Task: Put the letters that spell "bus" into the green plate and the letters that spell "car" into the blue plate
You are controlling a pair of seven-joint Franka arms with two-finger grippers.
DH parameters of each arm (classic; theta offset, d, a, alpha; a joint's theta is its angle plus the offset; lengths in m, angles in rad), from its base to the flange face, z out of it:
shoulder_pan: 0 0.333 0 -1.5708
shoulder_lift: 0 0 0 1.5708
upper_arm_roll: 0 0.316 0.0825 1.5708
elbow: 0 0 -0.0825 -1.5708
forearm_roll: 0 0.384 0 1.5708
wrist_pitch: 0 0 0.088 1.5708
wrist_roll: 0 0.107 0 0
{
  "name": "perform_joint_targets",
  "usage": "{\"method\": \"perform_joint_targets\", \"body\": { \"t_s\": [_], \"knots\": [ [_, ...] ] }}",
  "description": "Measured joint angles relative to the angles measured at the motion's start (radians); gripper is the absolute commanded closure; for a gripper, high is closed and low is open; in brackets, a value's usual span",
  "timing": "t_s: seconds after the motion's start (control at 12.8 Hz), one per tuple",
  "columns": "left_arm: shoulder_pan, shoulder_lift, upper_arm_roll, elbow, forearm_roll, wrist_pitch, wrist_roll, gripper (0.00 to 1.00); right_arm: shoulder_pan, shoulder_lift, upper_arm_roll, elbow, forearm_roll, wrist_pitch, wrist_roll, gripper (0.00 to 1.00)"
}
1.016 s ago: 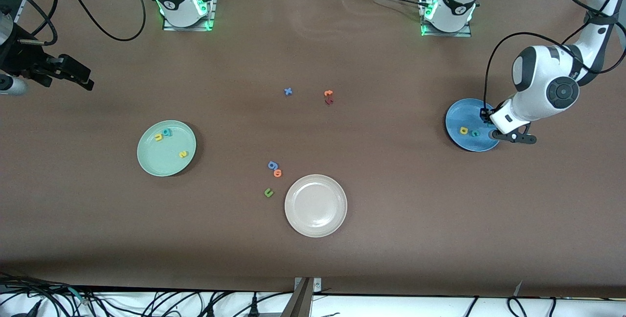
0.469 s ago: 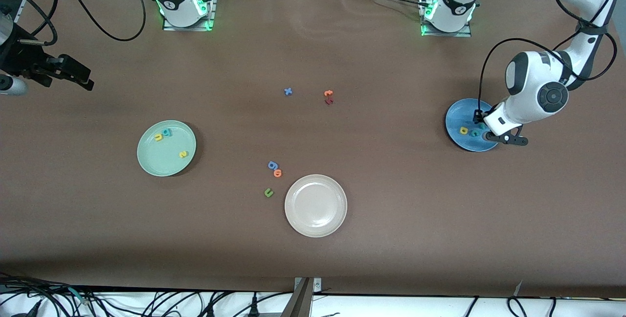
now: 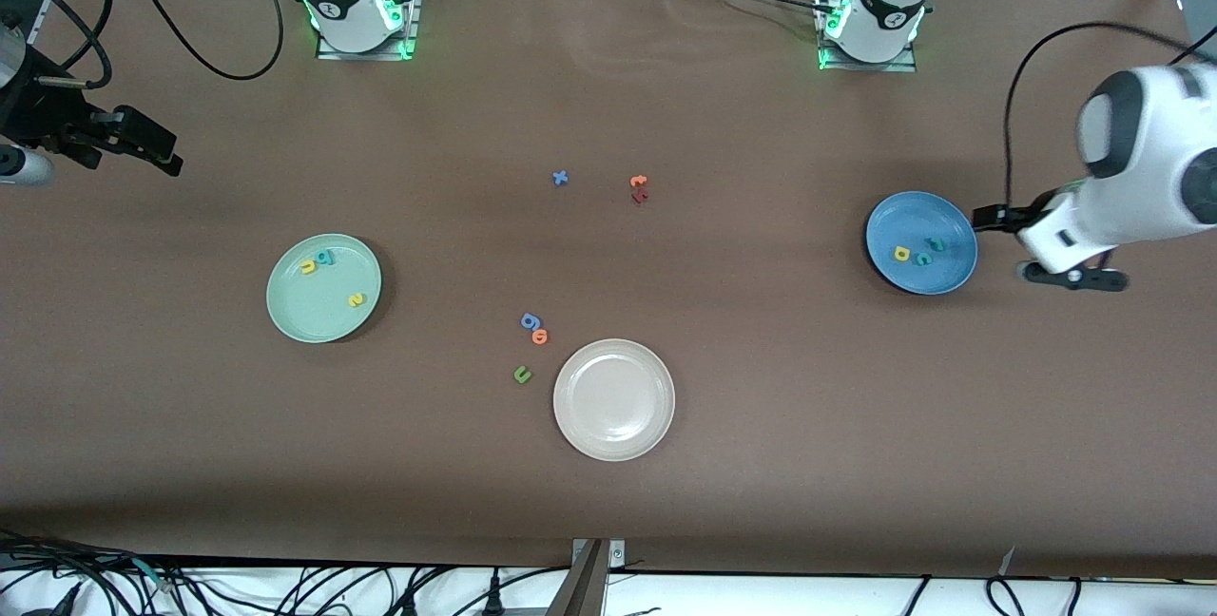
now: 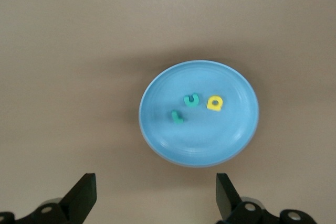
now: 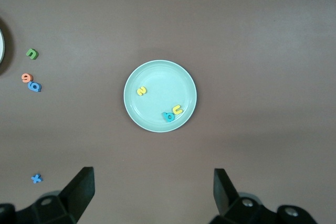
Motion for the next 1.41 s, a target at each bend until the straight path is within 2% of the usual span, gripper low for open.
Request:
{"method": "perform_joint_targets", "body": {
  "t_s": [0.16,0.39,0.78,1.02,1.25,1.41],
  "knots": [
    [-0.001,-0.015,-0.007,0.106,-0.014,-0.102,0.000,0.00,0.000,0.000,0.000,0.000,0.000,0.000,0.000,0.00],
    [-0.010,-0.071,-0.009,0.178,-0.023,-0.119,0.000,0.00,0.000,0.000,0.000,0.000,0.000,0.000,0.001,0.00],
    [-0.038,-0.239,-0.010,0.190,-0.051,-0.076,-0.001,0.00,0.003,0.000,0.011,0.001,-0.001,0.000,0.001,0.00],
    [-0.038,-0.279,-0.009,0.191,-0.066,-0.012,-0.001,0.00,0.003,0.000,0.011,0.001,-0.001,0.000,0.001,0.00],
    [-0.037,-0.308,-0.002,0.189,-0.137,-0.025,-0.001,0.00,0.003,0.000,0.011,0.001,-0.001,0.000,0.001,0.00],
    [-0.038,-0.317,-0.004,0.189,-0.139,-0.035,-0.001,0.00,0.003,0.000,0.011,0.001,-0.001,0.000,0.001,0.00]
  ]
}}
